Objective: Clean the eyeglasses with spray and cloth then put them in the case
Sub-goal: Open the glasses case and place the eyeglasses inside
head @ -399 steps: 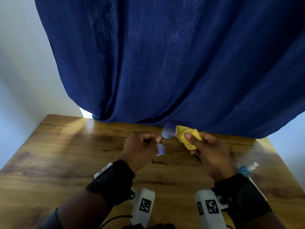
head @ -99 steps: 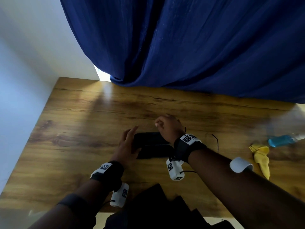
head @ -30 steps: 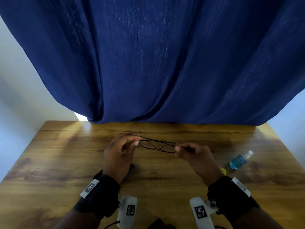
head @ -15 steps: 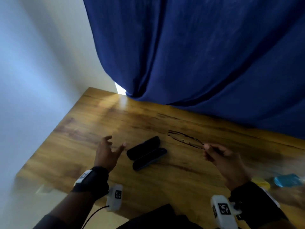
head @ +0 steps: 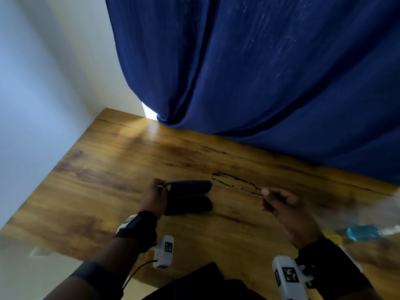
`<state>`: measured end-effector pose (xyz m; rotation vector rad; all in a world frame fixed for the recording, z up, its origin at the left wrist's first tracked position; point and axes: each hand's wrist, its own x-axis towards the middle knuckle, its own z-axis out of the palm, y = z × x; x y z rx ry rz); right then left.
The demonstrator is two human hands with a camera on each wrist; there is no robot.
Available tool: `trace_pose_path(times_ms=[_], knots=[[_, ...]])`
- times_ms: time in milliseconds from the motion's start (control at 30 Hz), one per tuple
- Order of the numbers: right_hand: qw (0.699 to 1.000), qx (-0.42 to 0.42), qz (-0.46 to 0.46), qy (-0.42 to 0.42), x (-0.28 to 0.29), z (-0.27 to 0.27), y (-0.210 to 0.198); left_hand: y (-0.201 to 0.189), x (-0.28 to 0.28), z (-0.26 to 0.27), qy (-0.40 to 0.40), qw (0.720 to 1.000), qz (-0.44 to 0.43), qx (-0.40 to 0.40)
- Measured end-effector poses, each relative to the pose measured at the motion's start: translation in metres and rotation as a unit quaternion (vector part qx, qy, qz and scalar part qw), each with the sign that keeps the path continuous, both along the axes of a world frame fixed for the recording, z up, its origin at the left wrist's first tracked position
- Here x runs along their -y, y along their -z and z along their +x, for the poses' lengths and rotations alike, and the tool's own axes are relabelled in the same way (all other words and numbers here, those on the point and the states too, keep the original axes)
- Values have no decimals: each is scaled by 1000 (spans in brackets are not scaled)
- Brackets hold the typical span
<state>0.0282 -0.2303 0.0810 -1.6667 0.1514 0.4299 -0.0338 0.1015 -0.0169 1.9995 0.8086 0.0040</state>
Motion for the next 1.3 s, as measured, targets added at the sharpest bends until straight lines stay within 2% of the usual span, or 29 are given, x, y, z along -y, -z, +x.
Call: trace_pose_path(times_ms=[133, 300, 500, 767, 867, 1100, 1300], knots=[[999, -25, 21, 15, 22, -1, -7, -29, 15, 12, 48, 991, -31, 121], [1000, -10, 12, -9, 38, 3, -18, -62, 53, 31, 75, 971, -93, 205], [999, -7, -37, -31, 47, 9, -27, -81, 87, 39, 115, 957, -123, 236], [993, -110, -35, -9, 61, 6, -36, -96, 131, 30, 156, 936, -149, 279], [991, -124, -44, -1, 65, 5, -37, -99, 140, 26, 166, 929, -168, 285], [994, -38, -102, 14, 61, -3, -41, -102, 148, 21, 142, 920, -231, 283], [977, 87, -196, -14, 49, -10, -43, -112, 152, 17, 110, 902, -331, 255]])
